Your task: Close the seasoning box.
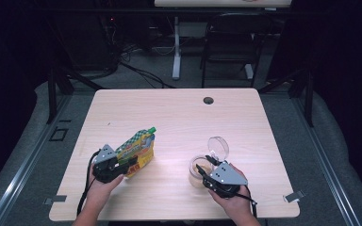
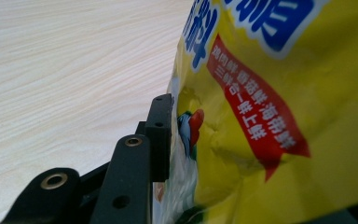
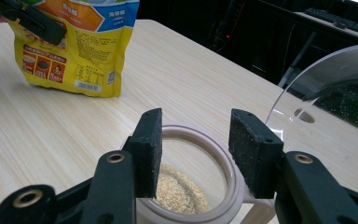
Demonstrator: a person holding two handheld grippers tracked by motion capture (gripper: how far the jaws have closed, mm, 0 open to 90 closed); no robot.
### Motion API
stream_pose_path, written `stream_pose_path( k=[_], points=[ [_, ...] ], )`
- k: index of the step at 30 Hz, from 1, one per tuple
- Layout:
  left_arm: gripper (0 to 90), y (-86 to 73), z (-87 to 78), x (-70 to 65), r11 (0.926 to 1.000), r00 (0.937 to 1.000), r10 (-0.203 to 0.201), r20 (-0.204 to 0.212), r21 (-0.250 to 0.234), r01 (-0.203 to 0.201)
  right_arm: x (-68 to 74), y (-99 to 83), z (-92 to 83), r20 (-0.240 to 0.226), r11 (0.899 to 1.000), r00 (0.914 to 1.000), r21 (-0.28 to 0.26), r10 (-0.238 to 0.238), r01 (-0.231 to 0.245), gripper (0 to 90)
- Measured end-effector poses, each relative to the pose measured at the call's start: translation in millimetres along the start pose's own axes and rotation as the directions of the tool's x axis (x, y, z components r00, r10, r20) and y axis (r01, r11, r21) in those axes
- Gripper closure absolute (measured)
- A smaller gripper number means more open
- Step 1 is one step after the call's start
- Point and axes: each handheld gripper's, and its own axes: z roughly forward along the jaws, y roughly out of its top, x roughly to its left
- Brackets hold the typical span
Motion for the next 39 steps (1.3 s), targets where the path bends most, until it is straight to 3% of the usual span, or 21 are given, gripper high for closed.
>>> stream_pose_path(
  k=[5, 10, 22, 28, 39],
  points=[
    [60.3, -2.5, -1.7, 2.6, 0.9992, 0.9992, -0.037, -0.018, -0.012, 0.037, -0.5, 0.6, -0.3, -0.005, 1.000, 1.0000, -0.001, 0.004, -0.004, 53.8],
    [50.3, -5.1, -4.8, 4.2, 0.9989, 0.9991, -0.038, -0.017, -0.028, 0.038, -1.2, 0.9, -0.6, -0.013, 1.000, 0.9998, -0.002, 0.011, -0.011, 52.9],
    [44.2, -8.7, -10.2, 3.4, 0.9980, 0.9979, -0.058, -0.029, -0.028, 0.058, -2.2, 1.2, -0.8, -0.027, 1.000, 0.9994, 0.004, 0.022, -0.021, 52.2],
    [42.5, -10.8, -17.2, 1.1, 0.9965, 0.9974, -0.066, -0.028, -0.053, 0.064, -2.4, 1.7, -1.7, -0.035, 1.000, 0.9992, 0.006, 0.020, -0.019, 52.1],
    [41.5, -16.1, -33.8, -3.2, 0.9980, 0.9981, -0.050, -0.035, -0.041, 0.049, -6.9, 6.6, -6.3, -0.065, 0.998, 0.9958, 0.004, 0.065, -0.065, 52.9]
  ],
)
